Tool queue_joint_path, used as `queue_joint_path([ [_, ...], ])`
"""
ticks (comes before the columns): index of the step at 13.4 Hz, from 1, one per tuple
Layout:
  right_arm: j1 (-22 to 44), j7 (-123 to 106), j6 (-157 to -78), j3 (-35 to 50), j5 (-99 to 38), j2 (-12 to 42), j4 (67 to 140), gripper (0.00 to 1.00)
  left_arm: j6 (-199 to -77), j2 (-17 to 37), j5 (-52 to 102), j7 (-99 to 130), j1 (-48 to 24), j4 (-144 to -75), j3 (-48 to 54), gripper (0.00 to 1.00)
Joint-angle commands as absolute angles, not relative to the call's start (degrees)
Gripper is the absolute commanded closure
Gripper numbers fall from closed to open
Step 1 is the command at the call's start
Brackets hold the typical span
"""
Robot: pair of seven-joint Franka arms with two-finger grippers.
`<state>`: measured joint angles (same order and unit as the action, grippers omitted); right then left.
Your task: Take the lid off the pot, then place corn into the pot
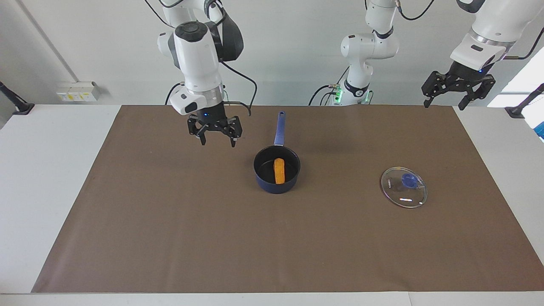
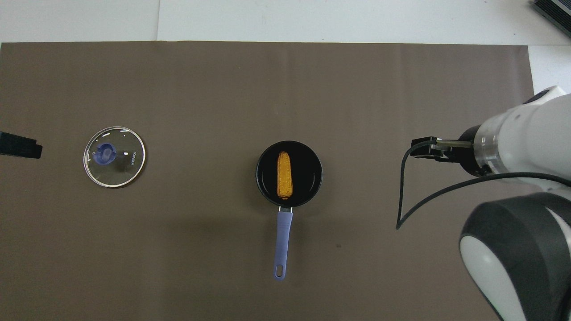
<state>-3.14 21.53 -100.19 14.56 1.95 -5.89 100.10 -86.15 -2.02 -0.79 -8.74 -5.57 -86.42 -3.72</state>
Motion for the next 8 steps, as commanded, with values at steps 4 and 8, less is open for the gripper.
queue_joint_path([
  [4,-3.3,9.2,-90.5,6.6,1.6,-5.4,91.8,0.0,-83.9,-1.8,0.4,-8.0,-5.3,-84.3,-4.1,0.0],
  [8,-0.4,3.9,-90.3,-0.8,1.5,-5.7,92.1,0.0,-83.8,-1.8,1.5,-3.7,-5.7,-83.1,-3.0,0.0],
])
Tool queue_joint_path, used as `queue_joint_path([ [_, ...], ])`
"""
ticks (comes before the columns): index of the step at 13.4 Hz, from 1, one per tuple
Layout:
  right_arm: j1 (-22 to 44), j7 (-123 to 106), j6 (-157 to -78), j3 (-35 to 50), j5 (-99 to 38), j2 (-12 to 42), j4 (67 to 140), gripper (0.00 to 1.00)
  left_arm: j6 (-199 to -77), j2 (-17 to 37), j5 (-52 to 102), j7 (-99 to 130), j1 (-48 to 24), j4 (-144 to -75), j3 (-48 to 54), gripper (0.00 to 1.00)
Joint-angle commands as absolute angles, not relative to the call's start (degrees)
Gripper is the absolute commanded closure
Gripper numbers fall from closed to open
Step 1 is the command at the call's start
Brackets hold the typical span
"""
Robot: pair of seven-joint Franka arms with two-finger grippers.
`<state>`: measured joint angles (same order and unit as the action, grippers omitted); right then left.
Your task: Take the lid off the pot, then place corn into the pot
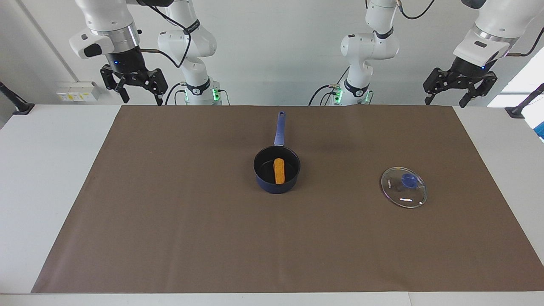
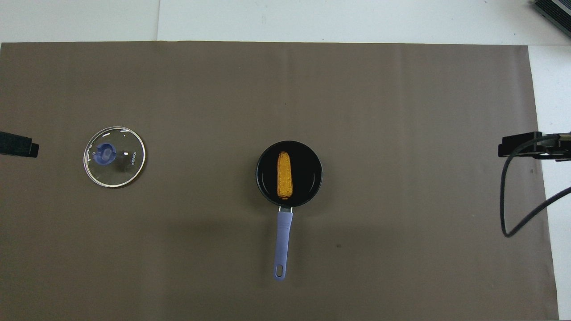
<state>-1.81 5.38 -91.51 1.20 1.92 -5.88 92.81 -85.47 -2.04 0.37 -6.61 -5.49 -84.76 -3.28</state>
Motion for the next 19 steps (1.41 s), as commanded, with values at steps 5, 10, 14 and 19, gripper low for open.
queue_joint_path([
  [5,-0.4,3.7,-90.7,-1.7,1.5,-5.6,92.1,0.0,-83.5,-2.9,0.8,-3.6,-5.9,-83.8,-3.1,0.0],
  [10,-0.5,1.5,-85.0,-1.8,-2.3,-5.7,91.8,0.0,-81.2,-4.0,0.5,-3.6,-5.8,-84.5,-3.3,0.0],
  [14,-0.4,-3.1,-83.8,-2.0,-2.1,-6.2,92.0,0.0,-81.3,-4.2,0.4,-3.7,-5.6,-84.8,-3.3,0.0],
  [19,-0.4,-4.0,-82.1,-2.3,-0.4,-6.0,91.5,0.0,-81.4,-5.0,0.4,-3.7,-5.5,-86.0,-3.3,0.0],
])
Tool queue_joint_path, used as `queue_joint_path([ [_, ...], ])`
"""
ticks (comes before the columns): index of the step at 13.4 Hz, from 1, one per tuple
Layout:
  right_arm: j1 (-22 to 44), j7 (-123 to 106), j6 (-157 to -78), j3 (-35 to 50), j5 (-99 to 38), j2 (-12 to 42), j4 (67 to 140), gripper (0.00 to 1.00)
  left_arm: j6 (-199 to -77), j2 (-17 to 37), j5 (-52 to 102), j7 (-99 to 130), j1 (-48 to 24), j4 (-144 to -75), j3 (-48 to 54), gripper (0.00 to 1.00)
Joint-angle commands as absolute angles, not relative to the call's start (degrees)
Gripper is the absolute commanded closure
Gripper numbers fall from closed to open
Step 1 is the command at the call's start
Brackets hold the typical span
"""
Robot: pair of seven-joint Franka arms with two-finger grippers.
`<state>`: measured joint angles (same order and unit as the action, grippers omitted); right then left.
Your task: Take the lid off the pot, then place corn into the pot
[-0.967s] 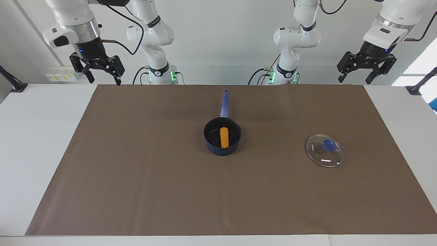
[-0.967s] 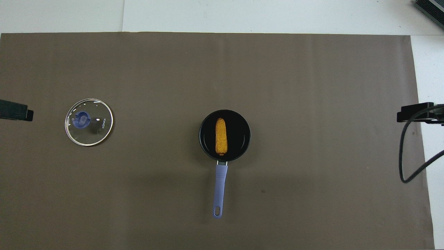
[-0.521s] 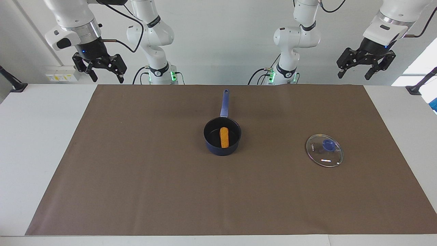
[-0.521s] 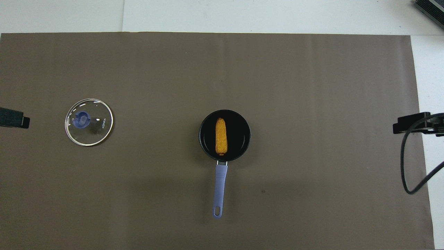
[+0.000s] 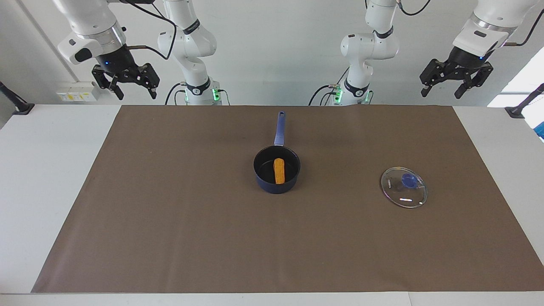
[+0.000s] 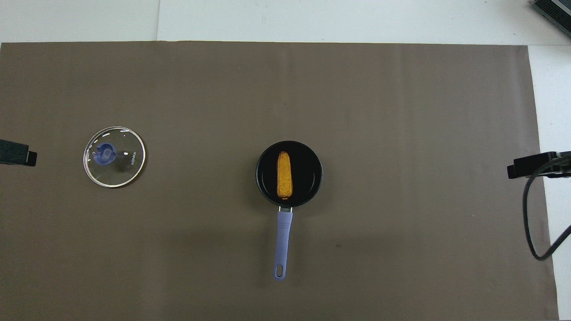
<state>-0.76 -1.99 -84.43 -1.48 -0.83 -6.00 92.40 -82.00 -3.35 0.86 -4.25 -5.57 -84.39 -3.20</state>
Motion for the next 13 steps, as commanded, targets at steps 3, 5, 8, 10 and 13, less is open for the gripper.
queue_joint_path([
  [3,-0.6,-4.0,-80.2,-2.3,0.0,-5.5,89.6,0.0,-81.5,-5.0,0.4,-3.7,-5.5,-86.0,-3.3,0.0],
  [5,-0.3,-6.3,-80.1,-1.9,4.4,-5.4,89.6,0.0,-81.5,-5.0,0.4,-3.7,-5.6,-86.0,-3.3,0.0],
  [8,-0.2,-7.0,-80.1,-1.9,5.1,-5.5,89.7,0.0,-81.4,-5.0,0.4,-3.8,-5.7,-86.0,-3.3,0.0],
  [10,-0.4,-6.3,-79.9,-2.4,0.9,-5.5,89.6,0.0,-81.4,-5.0,0.4,-3.7,-5.9,-86.0,-3.3,0.0],
  [13,-0.4,-3.6,-79.6,-2.6,-1.8,-5.3,89.5,0.0,-81.5,-5.0,0.4,-3.7,-5.8,-86.0,-3.3,0.0],
])
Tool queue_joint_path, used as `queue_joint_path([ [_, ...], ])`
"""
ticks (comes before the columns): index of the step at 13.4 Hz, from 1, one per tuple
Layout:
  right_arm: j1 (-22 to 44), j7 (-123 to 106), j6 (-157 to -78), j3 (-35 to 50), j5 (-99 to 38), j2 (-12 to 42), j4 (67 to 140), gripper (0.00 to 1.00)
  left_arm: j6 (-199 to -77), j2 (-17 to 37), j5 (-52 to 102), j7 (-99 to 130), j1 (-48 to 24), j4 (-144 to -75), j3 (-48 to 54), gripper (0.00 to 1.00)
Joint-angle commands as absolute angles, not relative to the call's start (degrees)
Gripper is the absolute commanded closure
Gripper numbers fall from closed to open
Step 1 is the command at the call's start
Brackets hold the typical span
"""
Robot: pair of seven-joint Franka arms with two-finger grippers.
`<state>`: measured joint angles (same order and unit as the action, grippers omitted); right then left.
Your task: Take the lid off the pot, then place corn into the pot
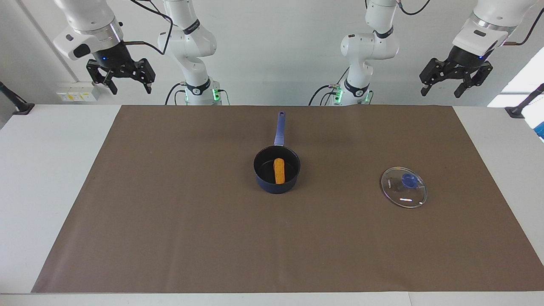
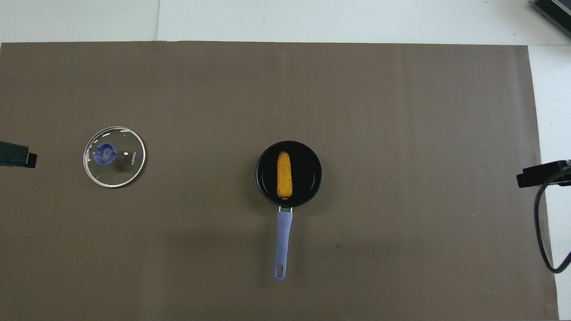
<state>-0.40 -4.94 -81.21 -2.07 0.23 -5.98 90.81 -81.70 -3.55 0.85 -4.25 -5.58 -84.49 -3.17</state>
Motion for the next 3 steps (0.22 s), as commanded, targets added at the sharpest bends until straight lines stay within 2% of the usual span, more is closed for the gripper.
queue_joint_path([
  [1,-0.4,-4.0,-80.2,-2.6,-1.4,-5.3,89.5,0.0,-81.4,-5.0,0.4,-3.9,-5.9,-86.0,-3.3,0.0],
  [3,-0.4,-4.1,-80.4,-2.8,-0.7,-5.4,89.5,0.0,-81.4,-5.0,0.4,-3.9,-5.9,-86.0,-3.3,0.0],
])
